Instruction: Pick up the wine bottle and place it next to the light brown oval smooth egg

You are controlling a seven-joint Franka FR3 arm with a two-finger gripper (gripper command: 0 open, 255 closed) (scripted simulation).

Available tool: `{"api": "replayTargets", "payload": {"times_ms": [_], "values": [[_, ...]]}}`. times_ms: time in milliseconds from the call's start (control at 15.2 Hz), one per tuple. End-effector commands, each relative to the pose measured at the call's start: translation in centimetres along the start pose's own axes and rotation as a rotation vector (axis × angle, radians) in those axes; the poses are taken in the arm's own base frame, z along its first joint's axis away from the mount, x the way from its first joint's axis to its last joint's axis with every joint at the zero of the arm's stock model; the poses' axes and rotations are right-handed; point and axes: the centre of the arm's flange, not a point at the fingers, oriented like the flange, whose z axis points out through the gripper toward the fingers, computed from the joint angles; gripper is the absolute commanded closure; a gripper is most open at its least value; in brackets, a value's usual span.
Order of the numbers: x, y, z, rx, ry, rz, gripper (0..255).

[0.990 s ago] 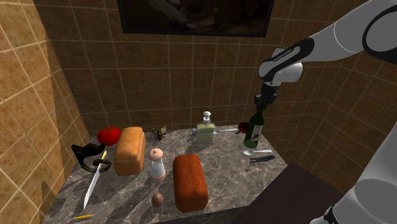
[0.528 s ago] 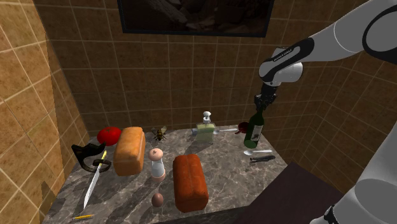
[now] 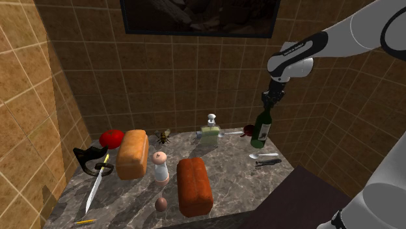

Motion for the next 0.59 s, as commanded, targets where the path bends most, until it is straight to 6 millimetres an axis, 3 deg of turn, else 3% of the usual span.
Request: {"api": "replayTargets", "payload": {"times_ms": [0, 528], "values": [[0.1, -0.1, -1.1, 0.000, 0.000, 0.000, 255], [0.5, -0.1, -5.3, 0.000, 0.000, 0.000, 255]]}}
